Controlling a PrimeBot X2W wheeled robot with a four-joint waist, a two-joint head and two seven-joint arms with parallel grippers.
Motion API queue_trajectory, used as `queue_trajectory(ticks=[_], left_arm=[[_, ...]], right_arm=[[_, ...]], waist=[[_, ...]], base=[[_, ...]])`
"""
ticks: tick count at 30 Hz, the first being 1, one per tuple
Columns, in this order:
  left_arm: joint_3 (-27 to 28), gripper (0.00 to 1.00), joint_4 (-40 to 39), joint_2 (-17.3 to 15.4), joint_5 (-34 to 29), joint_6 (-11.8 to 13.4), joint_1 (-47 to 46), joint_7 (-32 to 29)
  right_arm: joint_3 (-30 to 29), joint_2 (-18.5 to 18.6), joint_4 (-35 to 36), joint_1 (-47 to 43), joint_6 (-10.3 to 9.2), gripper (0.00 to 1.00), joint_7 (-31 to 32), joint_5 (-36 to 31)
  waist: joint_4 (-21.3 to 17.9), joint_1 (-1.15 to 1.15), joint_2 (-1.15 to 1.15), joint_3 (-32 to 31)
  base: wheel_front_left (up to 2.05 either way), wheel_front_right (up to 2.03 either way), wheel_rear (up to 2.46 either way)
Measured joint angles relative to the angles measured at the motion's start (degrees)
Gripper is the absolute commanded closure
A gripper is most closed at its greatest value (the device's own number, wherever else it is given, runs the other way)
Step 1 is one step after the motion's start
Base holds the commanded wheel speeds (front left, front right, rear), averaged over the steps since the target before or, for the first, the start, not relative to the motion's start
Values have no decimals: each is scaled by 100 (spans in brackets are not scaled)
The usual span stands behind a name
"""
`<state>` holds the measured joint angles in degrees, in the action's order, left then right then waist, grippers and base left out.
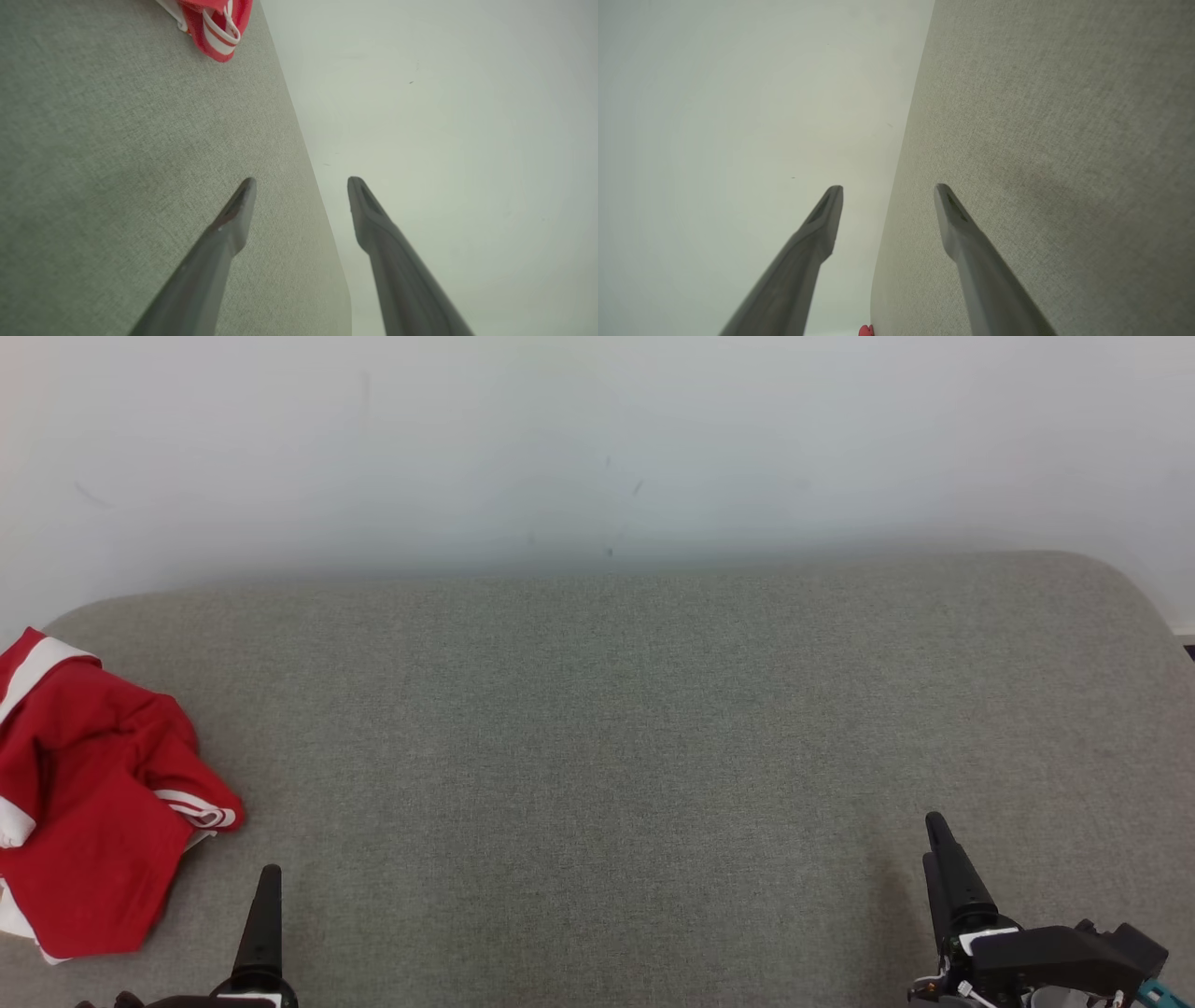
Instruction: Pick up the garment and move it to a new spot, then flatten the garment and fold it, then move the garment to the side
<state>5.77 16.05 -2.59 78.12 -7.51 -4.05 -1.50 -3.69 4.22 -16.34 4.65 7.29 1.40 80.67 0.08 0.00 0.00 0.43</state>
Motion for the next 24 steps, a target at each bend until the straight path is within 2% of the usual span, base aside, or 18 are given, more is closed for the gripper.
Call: queue_trajectory(ticks=[11,12,13,24], left_arm=[[-51,0,8,0,-1112,0,-10,233],[-157,0,0,-5,-2018,0,-10,401],[-159,0,-12,-7,-2263,0,-8,452],[-174,0,-70,-9,-3293,0,48,643]], right_arm=[[35,10,-79,40,0,0,-238,-1059],[104,67,-125,65,0,0,-401,-1923],[111,70,-125,64,0,0,-447,-2127],[181,85,-129,64,0,0,-633,-3048]], waist=[[-5,0,0,16],[-16,0,0,27],[-18,0,0,29],[-34,0,0,36]], base=[[0,0,0],[0,0,0],[0,0,0],[0,0,0]])
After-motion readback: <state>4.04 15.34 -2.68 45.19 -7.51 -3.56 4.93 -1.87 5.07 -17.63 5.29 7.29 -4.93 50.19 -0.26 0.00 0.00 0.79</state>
